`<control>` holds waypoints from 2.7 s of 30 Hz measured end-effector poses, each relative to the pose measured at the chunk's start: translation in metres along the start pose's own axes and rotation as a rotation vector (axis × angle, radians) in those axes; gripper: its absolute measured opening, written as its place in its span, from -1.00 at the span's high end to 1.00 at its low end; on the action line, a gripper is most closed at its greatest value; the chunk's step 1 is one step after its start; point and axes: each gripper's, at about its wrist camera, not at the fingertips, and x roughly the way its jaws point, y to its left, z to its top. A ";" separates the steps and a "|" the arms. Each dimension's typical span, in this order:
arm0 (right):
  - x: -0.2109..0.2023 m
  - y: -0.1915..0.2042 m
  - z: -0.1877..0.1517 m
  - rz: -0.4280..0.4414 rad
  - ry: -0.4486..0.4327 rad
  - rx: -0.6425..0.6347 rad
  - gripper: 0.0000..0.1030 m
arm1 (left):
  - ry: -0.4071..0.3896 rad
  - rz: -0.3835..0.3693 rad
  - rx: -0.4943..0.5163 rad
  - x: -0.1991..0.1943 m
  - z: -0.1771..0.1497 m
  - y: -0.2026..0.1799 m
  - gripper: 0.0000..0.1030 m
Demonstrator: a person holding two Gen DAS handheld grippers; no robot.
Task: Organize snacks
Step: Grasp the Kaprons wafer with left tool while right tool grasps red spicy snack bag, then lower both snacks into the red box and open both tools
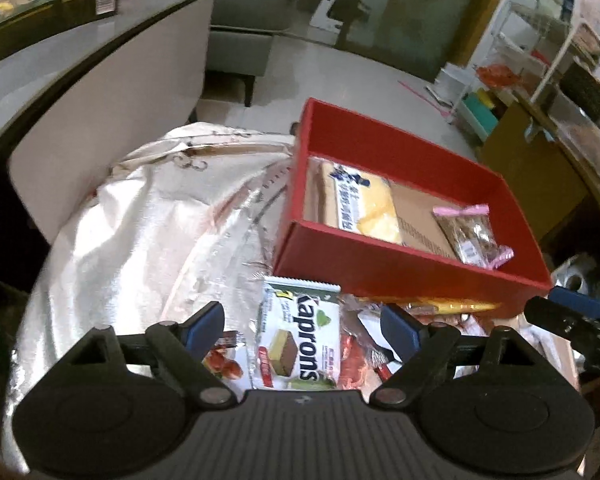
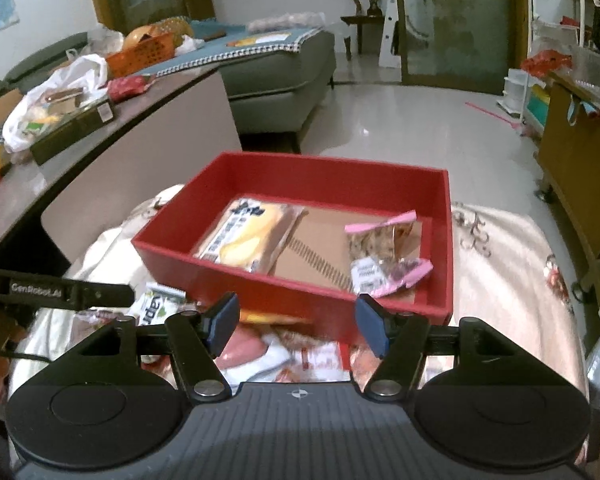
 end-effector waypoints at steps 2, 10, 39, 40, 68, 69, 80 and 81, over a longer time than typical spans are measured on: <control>-0.003 -0.002 -0.003 -0.005 0.005 0.008 -0.38 | 0.017 0.015 0.016 0.008 -0.003 -0.005 -0.55; -0.003 -0.017 -0.017 -0.033 0.049 0.068 -0.38 | 0.068 0.062 0.091 0.032 -0.010 -0.022 -0.55; 0.011 0.013 -0.063 -0.007 0.198 0.252 -0.49 | 0.028 0.056 0.058 -0.013 -0.033 -0.020 0.01; 0.015 0.014 -0.064 -0.005 0.203 0.262 -0.50 | 0.031 0.051 0.062 -0.013 -0.034 -0.021 0.01; -0.032 -0.011 -0.050 0.015 0.052 0.219 -0.23 | -0.031 -0.061 0.138 -0.035 -0.023 -0.046 0.01; -0.031 -0.012 -0.047 0.019 0.045 0.219 -0.23 | -0.046 -0.063 0.138 -0.037 -0.020 -0.047 0.01; -0.013 -0.024 0.005 0.031 -0.057 0.179 -0.23 | -0.157 -0.040 0.178 -0.029 0.027 -0.068 0.01; -0.010 -0.026 0.009 0.030 -0.063 0.181 -0.23 | -0.161 -0.036 0.181 -0.026 0.030 -0.070 0.01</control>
